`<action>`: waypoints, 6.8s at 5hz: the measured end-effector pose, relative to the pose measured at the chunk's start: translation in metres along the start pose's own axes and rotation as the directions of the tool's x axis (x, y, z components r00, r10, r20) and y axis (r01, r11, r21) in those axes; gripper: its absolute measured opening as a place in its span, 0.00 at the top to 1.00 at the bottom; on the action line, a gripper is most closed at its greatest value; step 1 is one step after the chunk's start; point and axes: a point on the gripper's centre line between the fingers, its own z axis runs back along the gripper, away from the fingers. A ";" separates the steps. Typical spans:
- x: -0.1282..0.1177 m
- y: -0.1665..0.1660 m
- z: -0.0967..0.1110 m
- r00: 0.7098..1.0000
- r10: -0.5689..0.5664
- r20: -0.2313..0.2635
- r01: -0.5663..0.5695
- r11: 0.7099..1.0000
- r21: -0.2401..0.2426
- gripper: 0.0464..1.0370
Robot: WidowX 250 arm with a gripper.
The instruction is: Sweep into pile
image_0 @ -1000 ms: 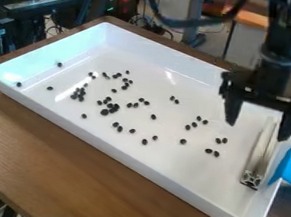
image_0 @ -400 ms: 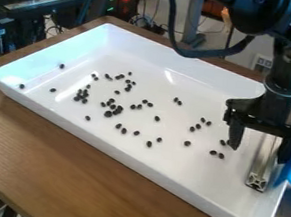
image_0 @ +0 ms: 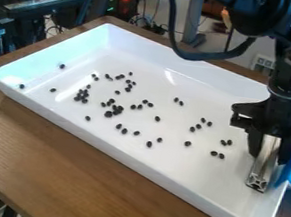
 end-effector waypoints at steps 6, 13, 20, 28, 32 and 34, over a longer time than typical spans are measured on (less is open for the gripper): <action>0.003 0.187 0.017 0.998 0.043 0.052 -0.048 0.995 0.092 0.67; -0.006 0.119 0.058 0.993 0.036 0.112 -0.036 0.999 0.001 0.67; -0.019 0.217 0.031 0.968 -0.156 0.195 0.118 0.975 0.190 0.67; 0.022 0.156 0.055 0.988 -0.036 0.151 0.006 0.981 0.195 0.67; 0.076 0.202 0.020 0.909 0.350 0.228 -0.390 0.907 0.161 0.67; 0.069 0.240 0.022 0.877 0.427 0.221 -0.461 0.878 0.132 0.67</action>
